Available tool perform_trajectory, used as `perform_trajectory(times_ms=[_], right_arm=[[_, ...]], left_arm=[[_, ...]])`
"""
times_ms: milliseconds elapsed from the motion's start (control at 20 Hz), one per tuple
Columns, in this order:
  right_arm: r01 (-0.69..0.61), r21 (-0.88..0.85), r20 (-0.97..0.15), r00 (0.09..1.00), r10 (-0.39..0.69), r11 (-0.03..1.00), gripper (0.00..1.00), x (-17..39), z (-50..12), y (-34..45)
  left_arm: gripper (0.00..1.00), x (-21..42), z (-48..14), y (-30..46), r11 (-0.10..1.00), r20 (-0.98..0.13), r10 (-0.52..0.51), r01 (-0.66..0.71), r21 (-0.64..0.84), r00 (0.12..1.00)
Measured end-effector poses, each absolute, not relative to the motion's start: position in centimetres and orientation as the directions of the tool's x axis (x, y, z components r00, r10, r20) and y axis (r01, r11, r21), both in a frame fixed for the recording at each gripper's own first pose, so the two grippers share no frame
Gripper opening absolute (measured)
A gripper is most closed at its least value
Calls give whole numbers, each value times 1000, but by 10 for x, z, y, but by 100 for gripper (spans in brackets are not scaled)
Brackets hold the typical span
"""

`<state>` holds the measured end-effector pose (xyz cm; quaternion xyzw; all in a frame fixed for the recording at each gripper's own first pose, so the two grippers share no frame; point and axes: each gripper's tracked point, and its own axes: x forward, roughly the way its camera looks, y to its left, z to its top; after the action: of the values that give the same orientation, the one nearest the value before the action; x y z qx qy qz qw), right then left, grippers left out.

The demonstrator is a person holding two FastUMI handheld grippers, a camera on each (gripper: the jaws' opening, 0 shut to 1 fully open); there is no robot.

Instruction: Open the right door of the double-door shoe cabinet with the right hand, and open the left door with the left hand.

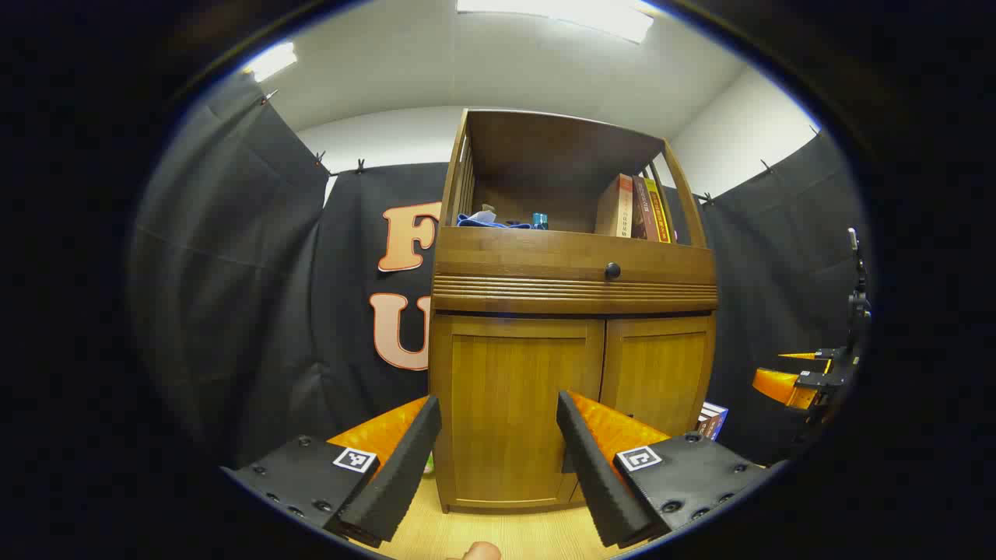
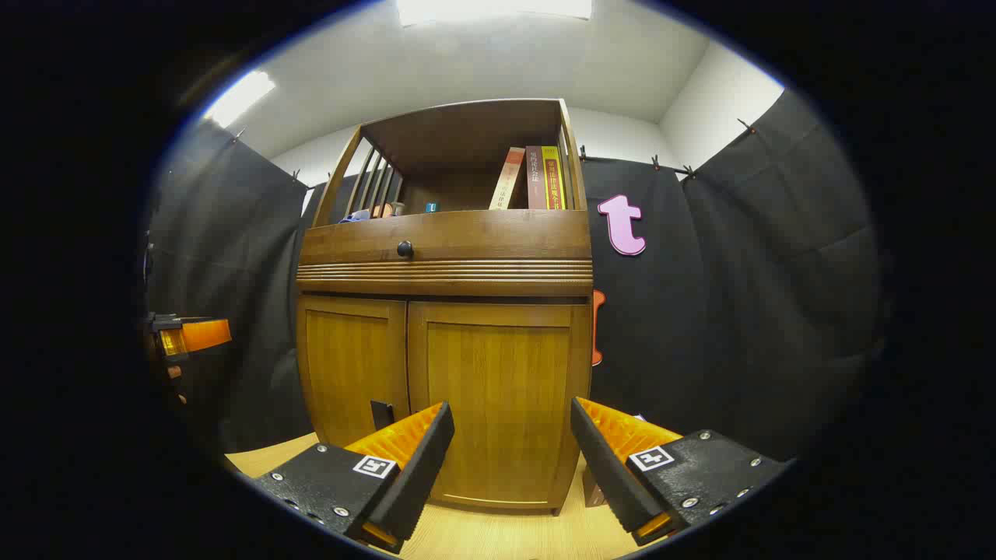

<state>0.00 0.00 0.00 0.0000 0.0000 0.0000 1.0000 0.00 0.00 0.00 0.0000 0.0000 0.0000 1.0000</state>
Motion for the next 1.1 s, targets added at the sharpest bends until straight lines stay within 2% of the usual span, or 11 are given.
perform_trajectory(times_ms=[1100], right_arm=[[6,-17,-29,1000,-7,1000,93,7,-19,9]], left_arm=[[94,-4,-6,6,1000,-13,9,-9,-9,1000]])
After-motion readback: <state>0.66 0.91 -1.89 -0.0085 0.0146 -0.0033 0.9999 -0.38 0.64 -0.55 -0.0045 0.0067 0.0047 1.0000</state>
